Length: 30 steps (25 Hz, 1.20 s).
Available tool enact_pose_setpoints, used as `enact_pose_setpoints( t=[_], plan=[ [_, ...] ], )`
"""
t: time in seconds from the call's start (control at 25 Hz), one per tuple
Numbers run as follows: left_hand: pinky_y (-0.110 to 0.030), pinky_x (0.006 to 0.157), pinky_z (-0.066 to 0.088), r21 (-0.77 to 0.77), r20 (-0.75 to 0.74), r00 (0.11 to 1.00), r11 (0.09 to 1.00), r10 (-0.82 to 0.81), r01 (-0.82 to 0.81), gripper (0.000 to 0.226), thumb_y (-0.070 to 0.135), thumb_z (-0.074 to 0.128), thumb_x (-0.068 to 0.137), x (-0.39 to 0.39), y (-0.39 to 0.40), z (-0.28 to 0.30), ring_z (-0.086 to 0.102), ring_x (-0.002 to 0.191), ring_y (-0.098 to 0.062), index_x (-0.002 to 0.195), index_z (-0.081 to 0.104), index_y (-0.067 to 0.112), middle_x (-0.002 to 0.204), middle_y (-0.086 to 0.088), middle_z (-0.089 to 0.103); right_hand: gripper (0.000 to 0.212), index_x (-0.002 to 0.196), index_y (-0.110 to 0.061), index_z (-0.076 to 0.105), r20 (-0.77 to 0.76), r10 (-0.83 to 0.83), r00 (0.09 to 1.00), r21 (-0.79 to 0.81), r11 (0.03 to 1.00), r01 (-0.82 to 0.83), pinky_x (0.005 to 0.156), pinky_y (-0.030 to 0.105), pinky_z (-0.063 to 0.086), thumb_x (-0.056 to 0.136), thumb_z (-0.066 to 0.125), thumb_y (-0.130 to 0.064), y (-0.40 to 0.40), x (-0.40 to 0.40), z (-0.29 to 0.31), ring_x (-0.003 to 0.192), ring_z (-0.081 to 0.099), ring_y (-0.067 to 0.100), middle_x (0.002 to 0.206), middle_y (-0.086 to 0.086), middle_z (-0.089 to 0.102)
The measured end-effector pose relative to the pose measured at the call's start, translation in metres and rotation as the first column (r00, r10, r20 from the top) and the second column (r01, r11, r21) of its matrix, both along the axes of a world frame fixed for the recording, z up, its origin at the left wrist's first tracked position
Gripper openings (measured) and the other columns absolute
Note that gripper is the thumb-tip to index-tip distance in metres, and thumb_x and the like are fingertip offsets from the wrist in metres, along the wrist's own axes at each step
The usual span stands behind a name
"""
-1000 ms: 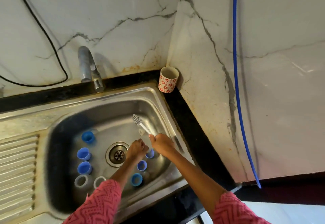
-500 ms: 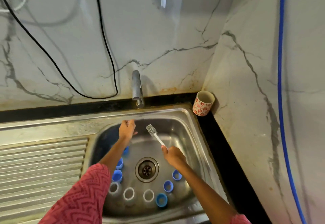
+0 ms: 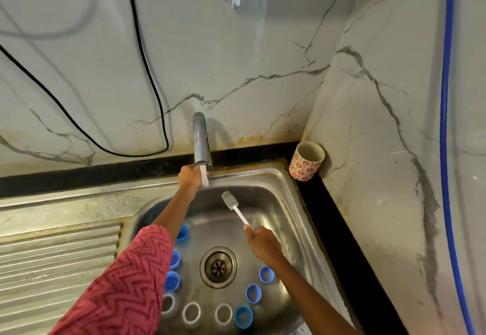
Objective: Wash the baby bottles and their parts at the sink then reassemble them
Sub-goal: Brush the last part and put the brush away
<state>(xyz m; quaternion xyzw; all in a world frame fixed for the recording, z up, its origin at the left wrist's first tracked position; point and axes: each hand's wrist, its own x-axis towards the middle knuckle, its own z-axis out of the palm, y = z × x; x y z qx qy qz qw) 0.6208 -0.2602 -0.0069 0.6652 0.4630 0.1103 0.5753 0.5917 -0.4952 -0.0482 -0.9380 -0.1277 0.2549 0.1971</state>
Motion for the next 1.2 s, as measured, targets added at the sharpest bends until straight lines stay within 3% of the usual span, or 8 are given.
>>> enact_pose_setpoints(
  t=[0.08,0.16,0.32,0.52,0.64,0.92,1.08,1.2],
  plan=[
    [-0.031,0.058,0.051,-0.306,0.136,0.987,0.951,0.089,-0.044,0.021,0.018,0.045,0.098,-0.007,-0.013,0.003,0.065,0.067,-0.019,0.106,0.06,0.006,0.087,-0.011,0.065,0.057,0.107,-0.004,0.061,-0.004,-0.014,1.0,0.012,1.0,0.014,0.072,0.028,0.042,0.1,0.027,-0.049,-0.001,-0.003,0.0,0.099,0.061,0.028,0.107,0.012,0.066],
    [-0.02,0.042,0.044,-0.477,0.101,0.993,0.879,0.064,-0.008,0.02,0.021,0.044,0.099,-0.02,-0.033,-0.009,0.051,0.038,-0.006,0.102,0.058,0.008,0.072,-0.004,0.057,0.057,0.103,-0.004,0.062,-0.015,-0.025,1.0,0.028,0.999,0.026,0.068,0.025,0.038,0.099,0.027,-0.049,-0.004,-0.005,0.001,0.095,0.062,0.028,0.101,0.011,0.066],
    [-0.023,0.05,0.041,-0.684,0.019,0.996,0.725,-0.093,0.081,0.018,0.017,0.039,0.097,-0.055,-0.069,-0.046,0.039,0.033,-0.006,0.096,0.053,0.006,0.057,0.0,0.055,0.051,0.087,-0.012,0.058,-0.042,-0.053,0.998,0.027,0.998,0.054,0.068,0.027,0.039,0.098,0.029,-0.051,-0.011,-0.009,0.002,0.08,0.056,0.024,0.085,0.006,0.059],
    [-0.02,0.04,0.039,-0.685,0.144,0.983,0.729,0.113,0.017,0.012,0.009,0.041,0.093,-0.066,-0.071,-0.034,0.041,0.05,-0.01,0.097,0.053,0.007,0.074,-0.004,0.052,0.055,0.094,-0.009,0.065,-0.006,-0.065,0.998,0.056,0.996,0.066,0.063,0.025,0.038,0.099,0.029,-0.049,-0.023,-0.011,0.011,0.074,0.052,0.02,0.078,0.003,0.056],
    [-0.022,0.052,0.039,-0.661,0.241,0.959,0.749,0.15,0.049,0.018,0.016,0.04,0.097,-0.067,-0.068,-0.02,0.044,0.058,-0.012,0.089,0.056,0.012,0.082,-0.005,0.056,0.053,0.092,-0.01,0.064,-0.006,-0.059,0.998,0.07,0.996,0.06,0.061,0.025,0.038,0.099,0.029,-0.049,-0.022,-0.015,0.016,0.073,0.053,0.019,0.076,0.001,0.055],
    [-0.025,0.056,0.039,-0.635,0.264,0.948,0.772,0.18,0.03,0.031,0.015,0.032,0.101,-0.069,-0.065,-0.018,0.047,0.066,-0.017,0.085,0.057,0.005,0.08,-0.012,0.054,0.049,0.06,-0.023,0.038,-0.018,-0.034,0.999,0.064,0.997,0.035,0.05,0.023,0.032,0.098,0.028,-0.052,-0.018,-0.022,0.022,0.071,0.052,0.019,0.062,-0.006,0.045],
    [-0.023,0.055,0.043,-0.589,0.171,0.984,0.805,0.04,0.069,0.009,0.007,0.045,0.095,-0.064,-0.064,-0.019,0.052,0.061,-0.015,0.097,0.054,0.005,0.076,-0.009,0.056,0.05,0.067,-0.018,0.046,-0.025,-0.031,0.999,0.05,0.998,0.032,0.058,0.026,0.037,0.099,0.027,-0.05,-0.023,-0.024,0.019,0.074,0.051,0.02,0.073,0.0,0.053],
    [-0.02,0.047,0.047,-0.567,0.101,0.993,0.817,-0.06,0.107,0.009,0.004,0.046,0.094,-0.06,-0.063,-0.017,0.054,0.061,-0.016,0.097,0.053,0.006,0.074,-0.007,0.056,0.054,0.092,-0.01,0.061,-0.029,-0.045,0.999,0.035,0.998,0.046,0.067,0.026,0.038,0.099,0.026,-0.05,-0.023,-0.025,0.013,0.077,0.051,0.02,0.084,0.003,0.055]
  ],
)
